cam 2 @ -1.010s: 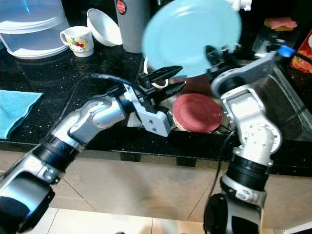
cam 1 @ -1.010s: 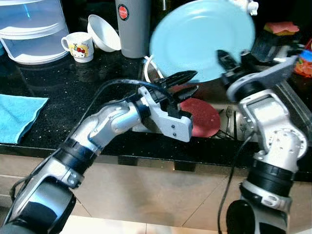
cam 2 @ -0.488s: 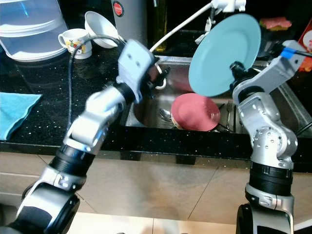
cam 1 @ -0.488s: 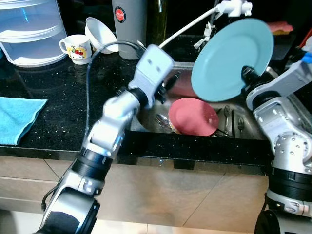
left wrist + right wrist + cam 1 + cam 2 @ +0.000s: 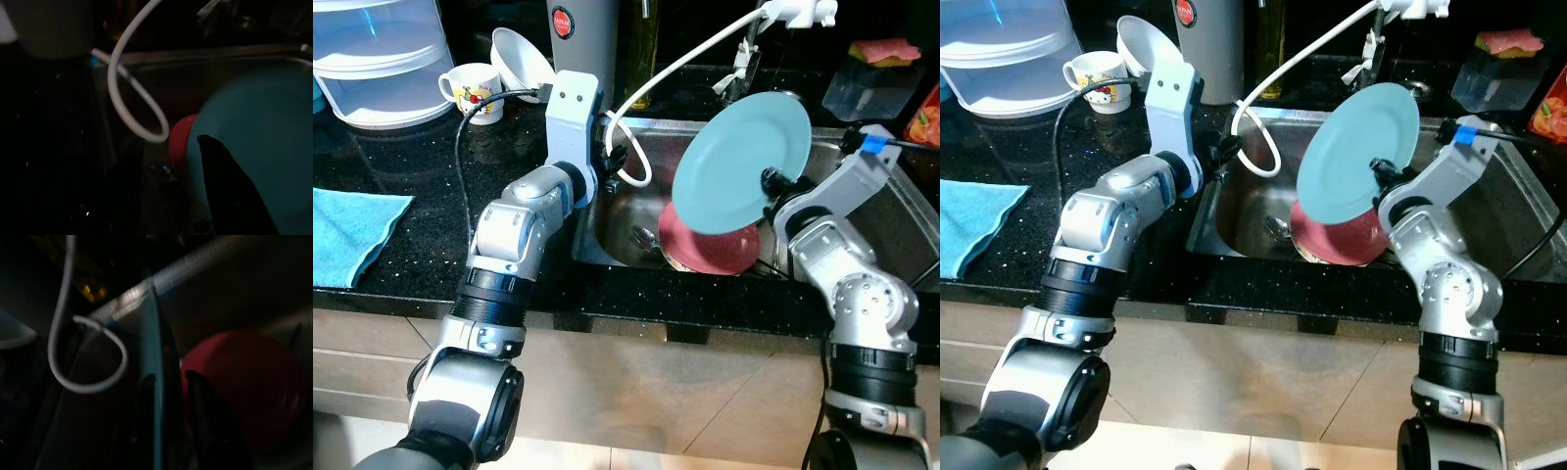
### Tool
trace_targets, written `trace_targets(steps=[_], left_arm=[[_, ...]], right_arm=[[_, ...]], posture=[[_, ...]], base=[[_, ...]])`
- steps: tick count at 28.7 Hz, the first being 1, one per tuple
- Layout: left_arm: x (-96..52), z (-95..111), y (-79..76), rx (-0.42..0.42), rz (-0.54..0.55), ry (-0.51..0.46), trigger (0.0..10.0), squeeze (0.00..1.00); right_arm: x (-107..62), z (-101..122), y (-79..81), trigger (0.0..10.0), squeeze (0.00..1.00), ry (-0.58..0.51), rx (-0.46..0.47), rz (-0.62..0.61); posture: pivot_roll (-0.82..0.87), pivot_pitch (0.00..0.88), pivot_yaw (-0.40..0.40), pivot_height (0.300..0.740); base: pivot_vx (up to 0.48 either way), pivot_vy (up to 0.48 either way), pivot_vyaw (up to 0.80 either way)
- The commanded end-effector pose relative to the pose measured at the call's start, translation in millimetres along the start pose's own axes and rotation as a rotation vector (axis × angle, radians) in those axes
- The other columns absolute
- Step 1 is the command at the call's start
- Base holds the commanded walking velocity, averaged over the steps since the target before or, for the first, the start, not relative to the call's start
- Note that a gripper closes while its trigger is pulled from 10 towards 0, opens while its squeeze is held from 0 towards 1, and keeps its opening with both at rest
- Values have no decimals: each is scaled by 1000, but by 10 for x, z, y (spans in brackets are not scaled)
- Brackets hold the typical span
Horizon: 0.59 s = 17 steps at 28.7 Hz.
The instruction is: Kitchen organization
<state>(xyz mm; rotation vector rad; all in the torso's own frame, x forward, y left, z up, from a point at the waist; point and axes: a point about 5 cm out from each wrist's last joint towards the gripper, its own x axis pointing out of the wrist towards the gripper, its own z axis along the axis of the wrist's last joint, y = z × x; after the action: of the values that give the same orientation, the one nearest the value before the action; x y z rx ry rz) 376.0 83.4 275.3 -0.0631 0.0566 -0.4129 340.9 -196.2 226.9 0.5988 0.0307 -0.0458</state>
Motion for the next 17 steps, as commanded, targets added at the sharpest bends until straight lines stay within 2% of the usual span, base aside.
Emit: trace_targets(steps=[1,4,5,6,7,11,15,17], left_arm=[[19,-41,4,-16,16,35,10000,0],[15,-52,20,-18,27,45,10000,0],[10,-61,25,-18,35,56,10000,0],[8,-62,24,-16,40,61,10000,0],[9,-60,23,-13,40,61,10000,0],[18,-41,12,-4,43,65,10000,0],[41,-14,22,3,51,71,10000,0],[44,-6,26,6,54,68,10000,0]], right_arm=[[0,-58,-35,10000,1000,29,40,-5],[-1,-54,-28,10000,1000,26,72,-4],[-7,16,-8,10000,1000,-6,137,16],[-16,72,5,10000,675,-32,178,29],[-23,109,14,10000,0,-52,190,37],[-69,288,91,10000,0,-150,188,83],[-191,518,306,10000,0,-340,-19,139],[-217,542,351,10000,0,-367,-42,153]], posture=[[50,106,21,740],[50,106,21,740],[50,106,21,740],[50,106,21,740],[50,106,21,740],[45,107,22,740],[42,108,24,740],[42,108,24,740]], base=[[0,0,0],[0,0,0],[0,0,0],[0,0,0],[0,0,0],[0,0,0],[0,0,0],[0,0,0]])
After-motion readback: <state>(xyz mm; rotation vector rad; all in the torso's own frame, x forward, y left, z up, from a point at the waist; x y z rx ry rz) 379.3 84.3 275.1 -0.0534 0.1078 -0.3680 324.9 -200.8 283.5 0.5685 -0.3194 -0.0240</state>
